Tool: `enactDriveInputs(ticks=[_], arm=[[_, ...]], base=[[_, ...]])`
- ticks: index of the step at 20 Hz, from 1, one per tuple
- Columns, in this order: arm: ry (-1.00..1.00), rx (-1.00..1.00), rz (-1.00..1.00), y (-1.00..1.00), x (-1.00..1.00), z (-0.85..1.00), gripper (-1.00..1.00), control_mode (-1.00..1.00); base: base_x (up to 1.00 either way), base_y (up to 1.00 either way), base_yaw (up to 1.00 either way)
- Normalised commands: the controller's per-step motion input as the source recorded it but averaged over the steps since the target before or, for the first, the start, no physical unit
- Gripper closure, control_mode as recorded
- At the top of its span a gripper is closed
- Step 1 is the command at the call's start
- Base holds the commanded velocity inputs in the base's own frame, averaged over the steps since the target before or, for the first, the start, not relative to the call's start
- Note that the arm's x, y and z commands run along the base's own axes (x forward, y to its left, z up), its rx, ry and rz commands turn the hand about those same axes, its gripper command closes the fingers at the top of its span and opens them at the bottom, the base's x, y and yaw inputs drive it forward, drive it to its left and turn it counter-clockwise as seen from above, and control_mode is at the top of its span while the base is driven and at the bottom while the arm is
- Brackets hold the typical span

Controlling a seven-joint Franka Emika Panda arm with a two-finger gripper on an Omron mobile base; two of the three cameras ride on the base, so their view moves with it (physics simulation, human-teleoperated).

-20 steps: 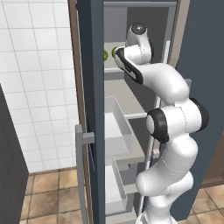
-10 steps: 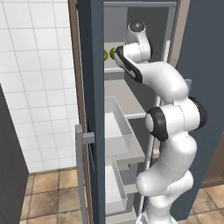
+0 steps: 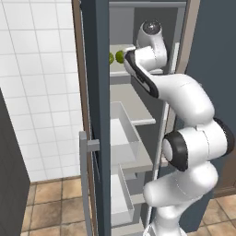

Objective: Take the lime, broccoli, and pear from the freezer and place them in the bowl on the counter.

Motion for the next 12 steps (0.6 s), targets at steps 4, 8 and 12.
enactDriveInputs(ticks=[4, 8, 12], arm=[[-0.41, 0.00, -0.09, 0.03, -1.00, 0.09, 1.00, -1.00], [-0.14, 0.12, -0.13, 0.00, -1.00, 0.13, 1.00, -1.00], [0.02, 0.21, -0.20, 0.01, -1.00, 0.34, 1.00, -1.00]], base=[[0.00, 0.00, 0.00], [0.00, 0.00, 0.00], [0.00, 0.00, 0.00]])
